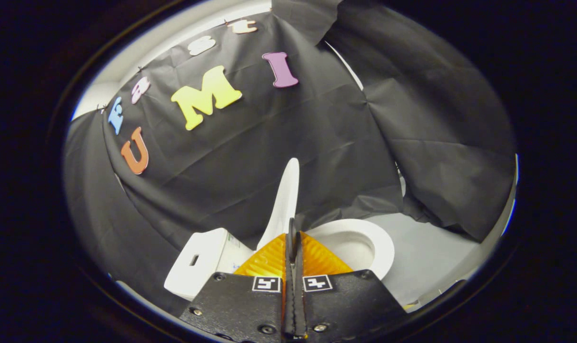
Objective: Open the toilet lid.
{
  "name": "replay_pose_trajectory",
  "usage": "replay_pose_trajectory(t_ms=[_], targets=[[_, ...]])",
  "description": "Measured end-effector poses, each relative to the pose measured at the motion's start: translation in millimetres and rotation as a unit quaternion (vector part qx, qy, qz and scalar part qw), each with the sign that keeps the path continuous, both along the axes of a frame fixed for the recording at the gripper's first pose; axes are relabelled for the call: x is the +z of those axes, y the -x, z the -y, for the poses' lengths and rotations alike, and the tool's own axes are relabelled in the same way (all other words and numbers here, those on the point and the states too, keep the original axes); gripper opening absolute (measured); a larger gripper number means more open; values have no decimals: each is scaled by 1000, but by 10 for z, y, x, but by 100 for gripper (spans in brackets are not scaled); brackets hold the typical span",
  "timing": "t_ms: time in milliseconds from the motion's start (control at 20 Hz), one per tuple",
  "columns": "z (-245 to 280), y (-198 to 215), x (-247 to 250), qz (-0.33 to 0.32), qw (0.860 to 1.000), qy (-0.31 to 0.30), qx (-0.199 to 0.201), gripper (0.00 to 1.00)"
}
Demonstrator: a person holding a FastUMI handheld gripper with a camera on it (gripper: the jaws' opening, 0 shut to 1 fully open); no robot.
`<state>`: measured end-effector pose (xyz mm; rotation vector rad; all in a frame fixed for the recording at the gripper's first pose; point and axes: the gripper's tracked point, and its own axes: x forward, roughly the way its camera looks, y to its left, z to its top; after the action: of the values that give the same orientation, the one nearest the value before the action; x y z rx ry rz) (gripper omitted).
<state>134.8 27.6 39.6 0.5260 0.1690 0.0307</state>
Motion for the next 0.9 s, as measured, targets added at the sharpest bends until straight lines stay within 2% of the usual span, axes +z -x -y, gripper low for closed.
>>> replay_pose_trajectory(t_ms=[550, 900], targets=[[-508, 80, 311, 29, 997, 70, -1, 6], [-914, 85, 493, 45, 994, 95, 15, 7]])
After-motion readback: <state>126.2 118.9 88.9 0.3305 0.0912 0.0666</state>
